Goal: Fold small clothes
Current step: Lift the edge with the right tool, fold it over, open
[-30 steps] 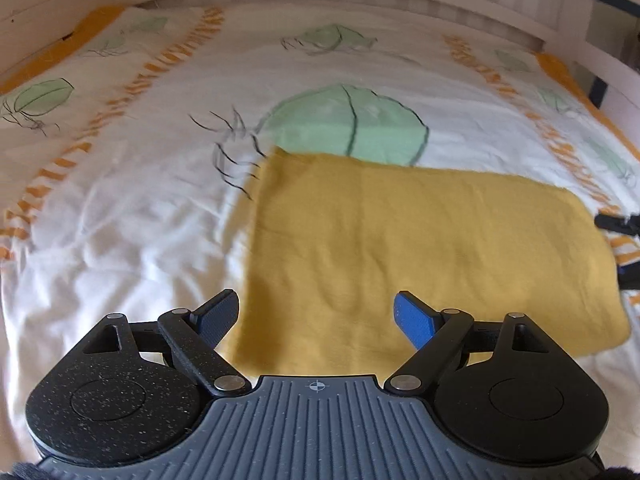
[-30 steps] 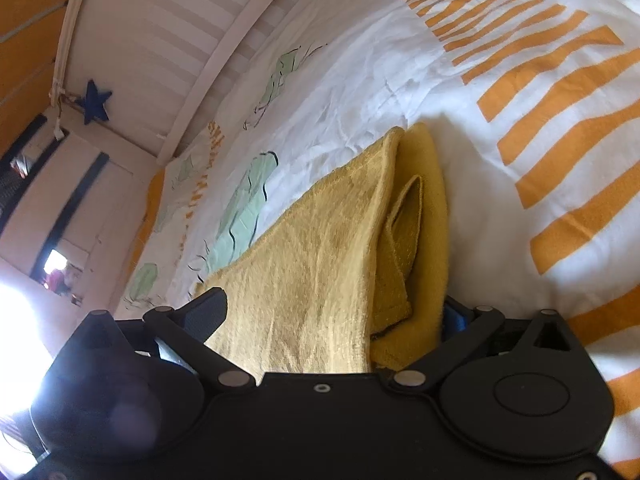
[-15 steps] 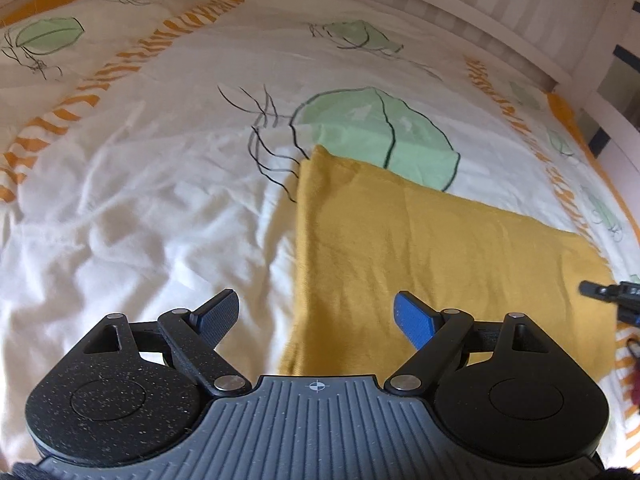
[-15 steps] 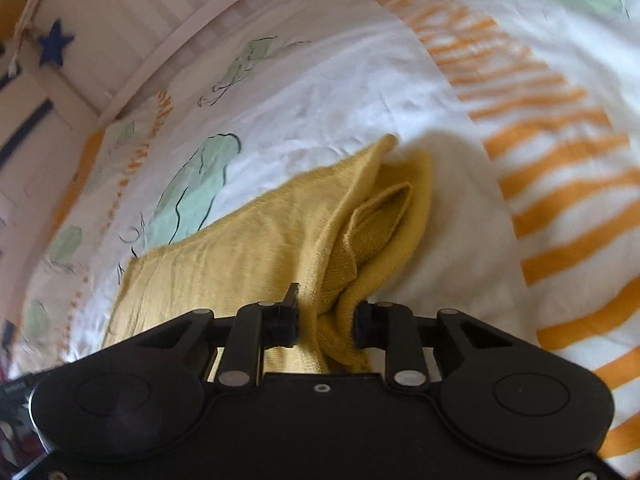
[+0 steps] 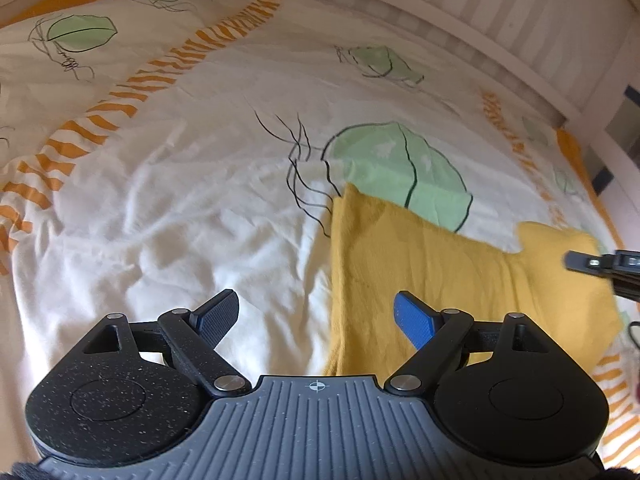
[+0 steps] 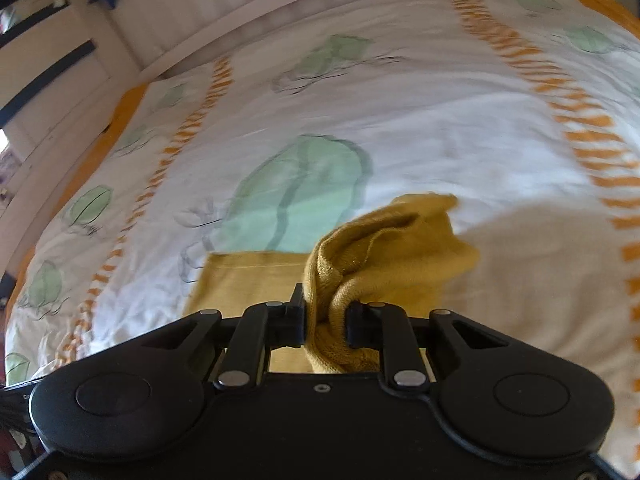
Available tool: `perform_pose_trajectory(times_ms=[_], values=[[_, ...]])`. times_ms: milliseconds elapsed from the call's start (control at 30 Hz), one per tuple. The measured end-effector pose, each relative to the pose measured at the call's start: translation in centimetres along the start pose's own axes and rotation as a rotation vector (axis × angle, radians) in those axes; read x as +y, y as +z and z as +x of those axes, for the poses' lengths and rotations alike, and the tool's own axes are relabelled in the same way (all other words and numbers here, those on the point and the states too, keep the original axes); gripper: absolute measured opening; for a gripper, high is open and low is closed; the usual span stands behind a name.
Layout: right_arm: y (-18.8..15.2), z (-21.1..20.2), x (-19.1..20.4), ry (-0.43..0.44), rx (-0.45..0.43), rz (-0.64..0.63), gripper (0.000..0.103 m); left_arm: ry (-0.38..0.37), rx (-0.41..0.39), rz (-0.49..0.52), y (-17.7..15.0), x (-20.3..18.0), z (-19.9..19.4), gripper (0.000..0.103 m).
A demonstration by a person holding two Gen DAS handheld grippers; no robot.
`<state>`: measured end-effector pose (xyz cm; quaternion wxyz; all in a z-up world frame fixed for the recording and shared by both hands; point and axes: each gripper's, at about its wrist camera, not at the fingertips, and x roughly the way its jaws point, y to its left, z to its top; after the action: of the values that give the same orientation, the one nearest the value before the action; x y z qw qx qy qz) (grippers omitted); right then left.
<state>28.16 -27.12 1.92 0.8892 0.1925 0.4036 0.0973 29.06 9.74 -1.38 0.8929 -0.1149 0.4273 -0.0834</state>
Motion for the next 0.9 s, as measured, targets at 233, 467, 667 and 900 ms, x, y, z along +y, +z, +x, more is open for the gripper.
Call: perform_pose_trajectory(times_ms=[233, 467, 667, 900], values=[[-1.3, 5.7, 7.1, 0.074, 0.06, -0.04, 0.026, 0.011, -0.013, -0.035, 0.8, 1.7, -0.9, 0.085], [-3.9, 10.5, 12.2, 0.062, 0.142, -0.111, 0.027, 0.028, -0.018, -0.038, 1.2, 2.5, -1.1, 0.085], [-4.4, 11.6, 12.3, 0.13, 0.147, -0.049, 0.041, 0.029, -0.018, -0.04, 1.3, 2.7, -1.0, 0.085], [-3.2, 8.1, 11.3, 0.214, 0.06, -0.065, 0.054, 0.03, -0.009, -0.053, 1.3, 3.1, -0.7, 0.085]])
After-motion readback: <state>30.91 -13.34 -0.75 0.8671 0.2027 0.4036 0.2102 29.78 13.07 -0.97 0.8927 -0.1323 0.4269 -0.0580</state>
